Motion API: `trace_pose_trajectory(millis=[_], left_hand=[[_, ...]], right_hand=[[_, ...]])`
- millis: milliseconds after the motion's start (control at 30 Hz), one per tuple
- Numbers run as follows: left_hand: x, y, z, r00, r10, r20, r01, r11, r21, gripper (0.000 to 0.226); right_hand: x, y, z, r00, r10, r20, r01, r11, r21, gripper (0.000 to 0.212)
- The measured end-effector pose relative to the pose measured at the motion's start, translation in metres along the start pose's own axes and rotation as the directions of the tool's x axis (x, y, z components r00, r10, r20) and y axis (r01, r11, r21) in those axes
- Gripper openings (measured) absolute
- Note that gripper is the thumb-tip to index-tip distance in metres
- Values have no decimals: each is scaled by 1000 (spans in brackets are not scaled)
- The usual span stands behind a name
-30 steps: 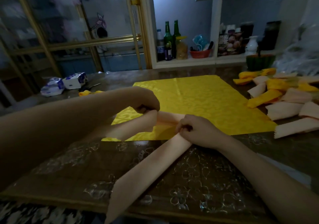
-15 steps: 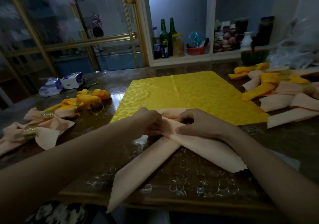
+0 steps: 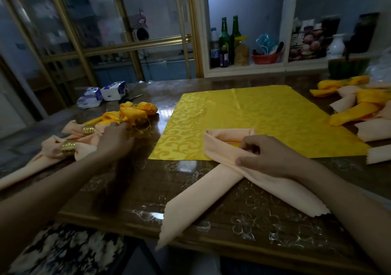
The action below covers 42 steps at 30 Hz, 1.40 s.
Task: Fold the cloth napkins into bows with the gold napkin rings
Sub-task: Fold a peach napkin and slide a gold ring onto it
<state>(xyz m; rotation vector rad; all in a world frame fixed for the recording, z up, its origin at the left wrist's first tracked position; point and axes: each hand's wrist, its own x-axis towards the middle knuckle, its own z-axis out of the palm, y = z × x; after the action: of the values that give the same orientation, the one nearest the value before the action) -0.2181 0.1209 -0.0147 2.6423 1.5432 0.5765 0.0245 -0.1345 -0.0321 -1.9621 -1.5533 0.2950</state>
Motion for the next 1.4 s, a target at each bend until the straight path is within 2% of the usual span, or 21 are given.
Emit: trace_pose_trajectory(millis=[133,200,367,567,633,700,733,834,900,967,1034,1134,1167,1234,1267,1334,1400], left_hand=[[23,-4,12,1000,18,-16,-18,1000,-4,35],[33,-1,17,999,-31,11,31,999,9,39],[53,-7,20,986,-156,56,149,984,101,13],[47,-16,16,988,-143,-53,147,986,73,13],[29,-5,5,995,-53,-86,59,996,63,7],[3,19,-15,984,129,-125,-125,991,41,3],[-11,37,-27,967,213,-137,-215,977,-2,2],[-44,91,-41,928,352,-125,-372,903,-214,11],[-58,126,-33,891,447,-77,-445,830,-336,12],[-67,153,-19,848,527,-60,-495,746,-445,16],[-72,175,-7,817,571,-73,-519,676,-523,16],[-72,190,3,801,596,-56,-513,635,-577,16],[-72,189,4,801,597,-46,-502,628,-594,18],[-72,175,2,842,538,-53,-454,650,-610,24],[-70,165,2,882,467,-69,-416,699,-581,28],[-65,139,5,954,299,-25,-282,865,-416,41],[-60,118,10,976,165,141,-138,973,-187,56]], right_hand=[[1,0,3,1000,-2,-25,3,1000,20,16],[0,0,3,1000,-2,-28,3,1000,23,15],[0,0,4,1000,0,-28,1,999,36,14],[3,0,1,998,36,-47,-31,995,98,27],[2,1,-1,998,41,-41,-36,991,127,30],[2,1,-6,997,57,-56,-49,990,135,30],[4,0,-10,995,65,-81,-53,988,142,27],[4,-3,-19,983,67,-169,-20,964,266,15],[3,-4,-20,984,52,-172,13,935,356,19],[-1,-5,-17,990,58,-132,16,865,501,27],[-2,-5,-20,989,93,-119,-4,805,594,24],[-5,0,-31,978,144,-152,-27,806,591,8],[-6,2,-33,978,146,-146,-36,818,574,11],[-9,5,-33,983,142,-116,-60,849,525,16],[-10,5,-32,985,136,-102,-67,862,502,16],[-9,4,-30,987,131,-91,-70,870,487,17],[-6,2,-27,988,133,-76,-77,861,502,19]])
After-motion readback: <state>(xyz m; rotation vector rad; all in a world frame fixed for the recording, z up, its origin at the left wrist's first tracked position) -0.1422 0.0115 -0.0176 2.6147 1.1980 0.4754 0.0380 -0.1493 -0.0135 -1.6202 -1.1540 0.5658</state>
